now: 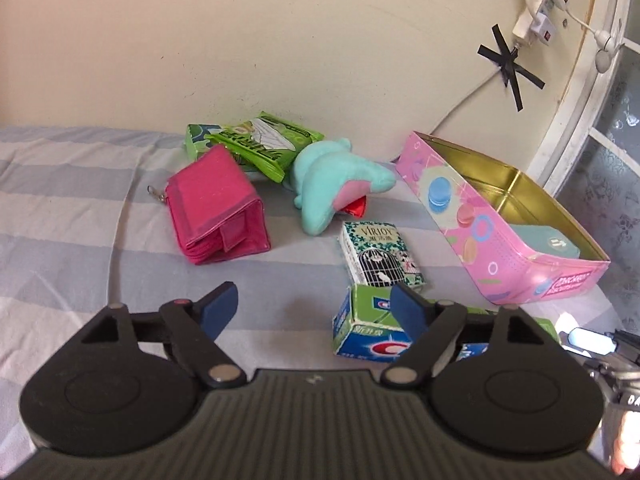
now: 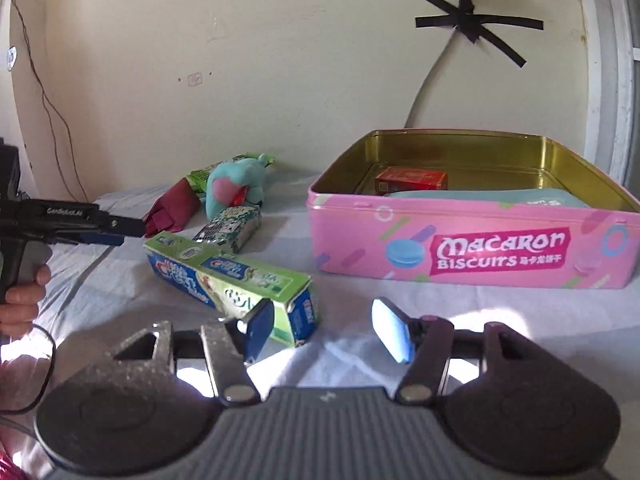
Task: Organize objects
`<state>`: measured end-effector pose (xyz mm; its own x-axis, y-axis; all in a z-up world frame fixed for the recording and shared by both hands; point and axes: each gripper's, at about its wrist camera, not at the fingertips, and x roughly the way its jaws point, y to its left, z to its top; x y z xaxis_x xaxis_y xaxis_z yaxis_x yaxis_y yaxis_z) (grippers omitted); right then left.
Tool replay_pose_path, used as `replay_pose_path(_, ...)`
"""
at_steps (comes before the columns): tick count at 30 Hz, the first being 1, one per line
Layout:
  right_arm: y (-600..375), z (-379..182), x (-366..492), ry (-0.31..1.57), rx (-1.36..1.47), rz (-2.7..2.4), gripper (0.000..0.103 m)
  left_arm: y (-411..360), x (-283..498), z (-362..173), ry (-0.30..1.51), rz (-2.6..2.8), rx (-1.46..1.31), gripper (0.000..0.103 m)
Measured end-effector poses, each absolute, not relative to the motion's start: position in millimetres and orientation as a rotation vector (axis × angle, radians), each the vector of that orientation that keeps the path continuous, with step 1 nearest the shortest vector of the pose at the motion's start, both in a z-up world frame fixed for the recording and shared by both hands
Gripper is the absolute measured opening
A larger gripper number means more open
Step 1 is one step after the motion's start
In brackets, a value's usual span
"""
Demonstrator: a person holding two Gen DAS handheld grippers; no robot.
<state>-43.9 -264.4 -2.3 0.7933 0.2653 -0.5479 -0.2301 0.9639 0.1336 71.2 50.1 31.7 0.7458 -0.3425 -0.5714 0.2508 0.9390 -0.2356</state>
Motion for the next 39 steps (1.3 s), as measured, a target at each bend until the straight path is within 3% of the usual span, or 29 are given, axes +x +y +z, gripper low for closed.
replay_pose_path(6,-238,-22,-28,0.634,0.007,0.312,0.063,35,90,19,0.733,-0.338,-0.192,0.091)
replay_pose_path(8,-235,-26,-20,0.637,-0.003,0.328,0.062,31,85,18,0.746,-0.419,-0.228,0.077)
replay_pose_path(9,-234,-28,-16,0.645,0.009,0.353,0.060,27,81,19,0.750,-0.477,-0.245,0.065)
replay_pose_path(15,-242,-13,-21,0.598,0.022,0.371,0.058,0,56,66,0.639,-0.452,-0.160,0.064)
replay_pose_path(22,-304,67,-31,0.367,-0.071,0.254,0.058,-71,81,135,0.479,-0.581,-0.119,0.066)
replay_pose_path(26,-345,75,5,0.417,-0.132,0.172,0.059,-126,133,121,0.551,-0.594,-0.142,0.066)
replay_pose_path(35,-384,23,115,0.746,-0.259,0.131,0.060,-199,209,65,0.770,-0.509,-0.059,0.065)
replay_pose_path(39,-378,12,143,0.770,-0.327,0.091,0.061,-213,224,52,0.804,-0.453,-0.011,0.071)
